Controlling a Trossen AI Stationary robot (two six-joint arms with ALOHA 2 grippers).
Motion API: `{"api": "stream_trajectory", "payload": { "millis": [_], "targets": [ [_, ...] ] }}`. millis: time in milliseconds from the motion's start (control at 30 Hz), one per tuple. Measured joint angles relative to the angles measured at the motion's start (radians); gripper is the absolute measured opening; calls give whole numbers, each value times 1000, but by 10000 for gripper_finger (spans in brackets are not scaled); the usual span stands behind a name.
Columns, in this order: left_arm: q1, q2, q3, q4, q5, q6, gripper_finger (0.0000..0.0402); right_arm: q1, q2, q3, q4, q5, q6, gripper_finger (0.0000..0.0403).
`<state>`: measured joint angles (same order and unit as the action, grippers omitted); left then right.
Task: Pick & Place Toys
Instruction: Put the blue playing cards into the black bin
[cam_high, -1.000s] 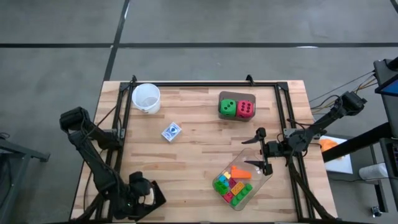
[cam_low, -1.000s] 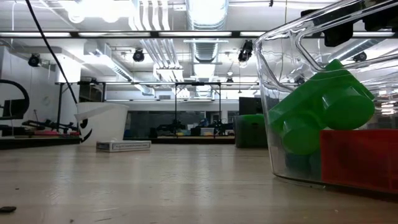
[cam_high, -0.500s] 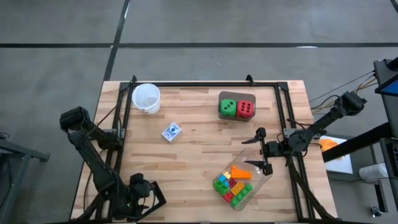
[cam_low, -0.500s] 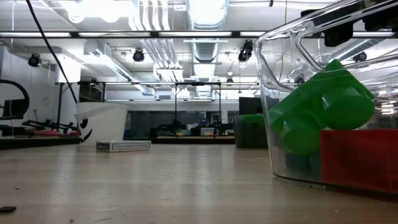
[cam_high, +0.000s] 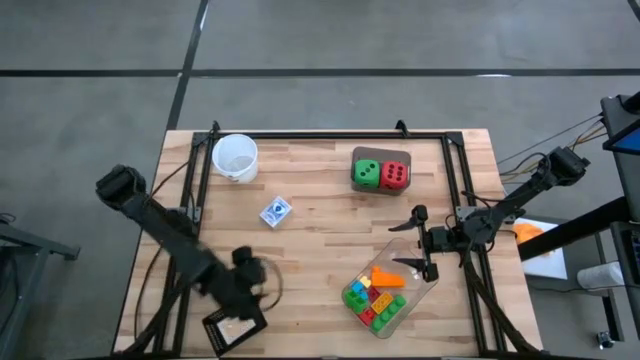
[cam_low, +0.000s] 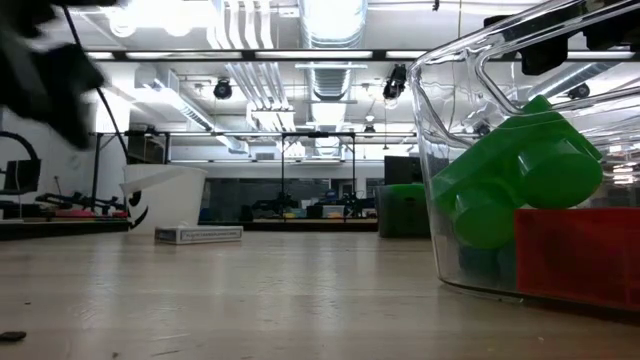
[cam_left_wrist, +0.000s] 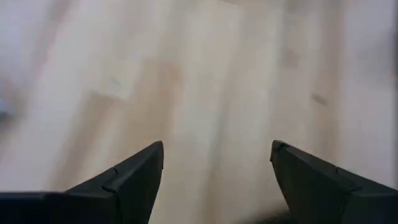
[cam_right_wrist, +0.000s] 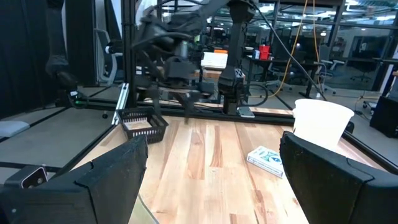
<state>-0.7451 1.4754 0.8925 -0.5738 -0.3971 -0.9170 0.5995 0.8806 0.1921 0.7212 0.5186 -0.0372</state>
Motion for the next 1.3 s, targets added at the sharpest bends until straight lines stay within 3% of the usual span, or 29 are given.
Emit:
{"api": "stream_trajectory", "payload": {
  "millis": [100,300,567,667,800,1300],
  "targets": [
    [129,-1,0,0,7,147,316,0,0,0,-1,0,0,356],
    [420,-1,0,-52,23,338,390,0,0,0,-5,0,0,356],
    [779,0,-4,-39,77,481,395,0,0,0,-10,0,0,356],
    [868,0,-24,-3,161,502,396,0,0,0,-15,0,0,356],
    [936,1,-78,49,281,495,398,0,0,0,-20,0,0,356],
    [954,22,-177,141,286,472,398,0,0,0,-19,0,0,356]
  ]
}}
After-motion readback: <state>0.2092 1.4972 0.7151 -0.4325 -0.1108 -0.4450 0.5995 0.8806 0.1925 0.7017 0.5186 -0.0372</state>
